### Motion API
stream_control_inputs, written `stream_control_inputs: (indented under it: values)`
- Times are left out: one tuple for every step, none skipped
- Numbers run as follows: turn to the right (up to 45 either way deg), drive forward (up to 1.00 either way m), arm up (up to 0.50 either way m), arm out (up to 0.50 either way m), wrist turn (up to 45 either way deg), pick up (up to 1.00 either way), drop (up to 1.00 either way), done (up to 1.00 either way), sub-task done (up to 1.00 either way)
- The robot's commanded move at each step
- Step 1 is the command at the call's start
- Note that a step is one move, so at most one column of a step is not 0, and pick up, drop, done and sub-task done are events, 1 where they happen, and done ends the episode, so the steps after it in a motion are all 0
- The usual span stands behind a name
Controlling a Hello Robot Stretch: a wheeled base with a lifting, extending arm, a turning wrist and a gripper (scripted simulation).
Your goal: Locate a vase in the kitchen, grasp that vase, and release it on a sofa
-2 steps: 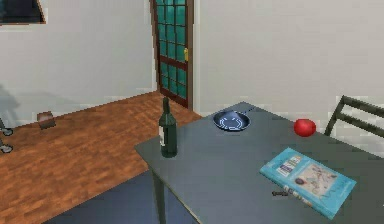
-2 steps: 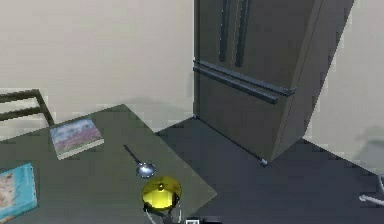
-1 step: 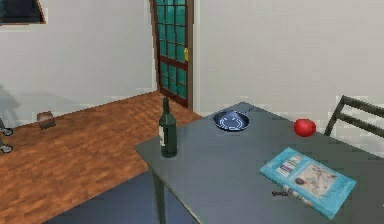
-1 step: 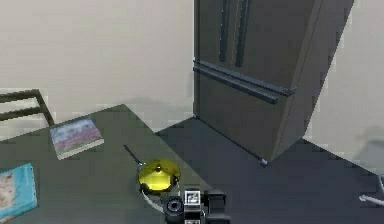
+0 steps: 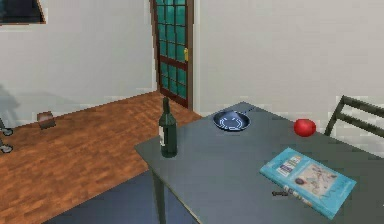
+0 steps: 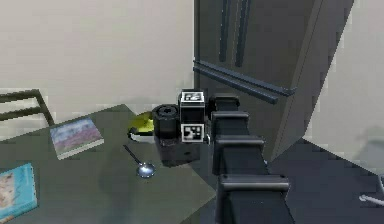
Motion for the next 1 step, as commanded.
stream_control_inputs:
  values:
    - [0.0,0.00,0.00,0.00,-45.0,0.00,0.00,0.00,0.00]
